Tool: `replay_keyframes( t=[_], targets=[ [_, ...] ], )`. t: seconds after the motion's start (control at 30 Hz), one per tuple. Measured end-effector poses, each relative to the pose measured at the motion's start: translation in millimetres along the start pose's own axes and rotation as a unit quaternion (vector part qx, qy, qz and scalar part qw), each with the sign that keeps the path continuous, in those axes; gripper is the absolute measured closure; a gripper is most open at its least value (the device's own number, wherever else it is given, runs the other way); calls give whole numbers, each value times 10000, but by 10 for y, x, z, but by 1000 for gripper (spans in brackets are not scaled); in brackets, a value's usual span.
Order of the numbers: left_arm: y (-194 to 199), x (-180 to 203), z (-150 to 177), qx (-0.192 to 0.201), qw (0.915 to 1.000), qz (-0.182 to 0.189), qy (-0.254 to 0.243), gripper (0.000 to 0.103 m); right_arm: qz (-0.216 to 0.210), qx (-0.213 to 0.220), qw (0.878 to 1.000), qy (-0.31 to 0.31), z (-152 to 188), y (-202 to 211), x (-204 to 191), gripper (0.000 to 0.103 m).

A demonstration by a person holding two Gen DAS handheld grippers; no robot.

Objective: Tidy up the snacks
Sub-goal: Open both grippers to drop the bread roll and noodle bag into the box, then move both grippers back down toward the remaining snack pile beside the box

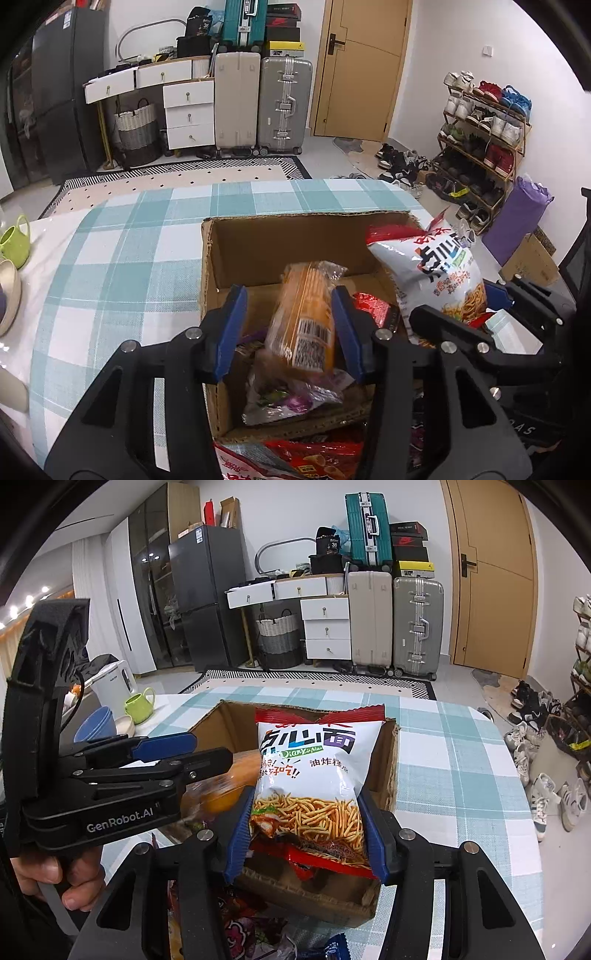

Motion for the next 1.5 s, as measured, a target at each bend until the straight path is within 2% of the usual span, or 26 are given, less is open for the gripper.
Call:
replay_keyframes(
  t=[0.2,0.27,0.3,0.37,0.4,0.43,0.47,0.6,0.63,0.67,0.7,0.87,1.1,1.5],
  targets=[
    [27,-19,27,-24,10000,4,31,58,-3,134,9999,-12,-48,59,13,43],
    [66,-40,45,-45,10000,-1,65,57,75,241,9997,-51,-51,122,48,23],
    [90,-46,55,-67,9999,-10,83,55,80,277,9995,-92,-47,154,67,19],
    [147,-72,84,-97,9999,7,122,40,97,332,9992,-206,-25,243,123,9],
    [188,-71,96,-76,9999,72,131,36,137,338,9990,-262,-8,282,157,6],
    [238,-76,115,-56,9999,79,142,25,158,342,9988,-304,9,322,181,1],
    [285,-86,131,-26,9999,46,140,18,165,342,9987,-351,31,369,212,1],
    [521,-107,229,44,10000,-22,71,16,141,263,9987,-413,140,513,247,1],
    [601,-115,266,60,9999,-4,84,13,151,244,9988,-406,179,555,248,1],
    [647,-128,291,67,9999,5,90,2,157,221,9989,-392,219,594,244,1],
    [723,-152,334,102,9999,-24,124,1,169,215,9989,-383,262,637,236,1],
    [1049,-216,525,180,9995,-93,227,1,220,179,9990,-345,437,807,173,1],
    [1300,-336,830,68,9993,-200,317,1,358,73,9981,-491,637,908,173,1],
    [1264,-382,1116,-186,9985,-193,473,1,361,-124,9981,-478,868,940,180,1]
  ],
)
Point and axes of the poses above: each gripper's, at about its wrist camera, not at the fingertips, and y roughly against the way its jaws point, x to its right, z to its underside, the point moved 4 cm from there along -y, roughly the way its jaws point, and after that the axes turned 6 degrees about -y, right-handed, at the moved point
